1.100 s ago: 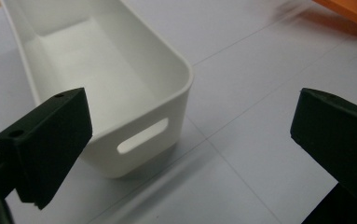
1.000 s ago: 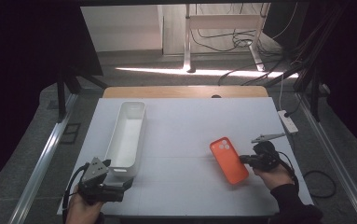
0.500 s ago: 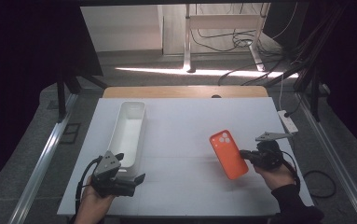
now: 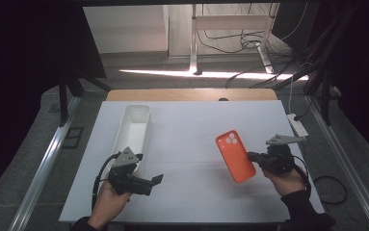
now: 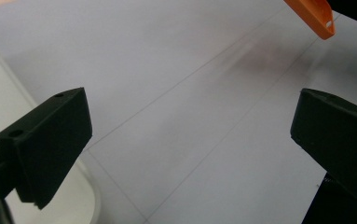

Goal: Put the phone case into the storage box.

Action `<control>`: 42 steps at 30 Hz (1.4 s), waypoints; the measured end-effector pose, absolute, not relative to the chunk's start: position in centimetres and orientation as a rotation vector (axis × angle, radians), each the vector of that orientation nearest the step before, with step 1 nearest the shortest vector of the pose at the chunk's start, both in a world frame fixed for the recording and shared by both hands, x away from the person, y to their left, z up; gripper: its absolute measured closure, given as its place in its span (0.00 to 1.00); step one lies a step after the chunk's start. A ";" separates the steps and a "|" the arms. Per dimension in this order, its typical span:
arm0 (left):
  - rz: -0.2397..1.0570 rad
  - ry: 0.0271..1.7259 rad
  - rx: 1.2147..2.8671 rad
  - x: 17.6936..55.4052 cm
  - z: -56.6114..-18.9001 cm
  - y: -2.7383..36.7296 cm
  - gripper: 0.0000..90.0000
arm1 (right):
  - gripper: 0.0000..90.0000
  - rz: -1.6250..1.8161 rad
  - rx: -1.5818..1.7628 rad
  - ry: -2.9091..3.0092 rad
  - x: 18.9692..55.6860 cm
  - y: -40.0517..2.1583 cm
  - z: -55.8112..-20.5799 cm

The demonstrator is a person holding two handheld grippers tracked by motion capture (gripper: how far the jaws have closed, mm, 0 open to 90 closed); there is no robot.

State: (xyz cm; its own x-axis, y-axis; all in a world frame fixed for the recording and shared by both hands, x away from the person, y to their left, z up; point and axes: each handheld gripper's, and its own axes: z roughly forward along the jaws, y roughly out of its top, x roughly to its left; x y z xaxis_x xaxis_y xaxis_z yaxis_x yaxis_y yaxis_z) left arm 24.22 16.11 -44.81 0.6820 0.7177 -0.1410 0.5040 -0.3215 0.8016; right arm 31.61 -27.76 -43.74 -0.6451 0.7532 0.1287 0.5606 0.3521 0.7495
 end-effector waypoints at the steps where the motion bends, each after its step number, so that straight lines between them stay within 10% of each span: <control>1: 0.298 0.937 1.996 24.4 -44.8 15.9 0.00 | 0.99 1.172 1.180 2.377 31.6 -27.8 -43.7; 42: 0.144 0.814 2.021 29.4 -43.5 10.0 0.00 | 1.00 1.277 1.064 2.319 30.7 -25.3 -42.0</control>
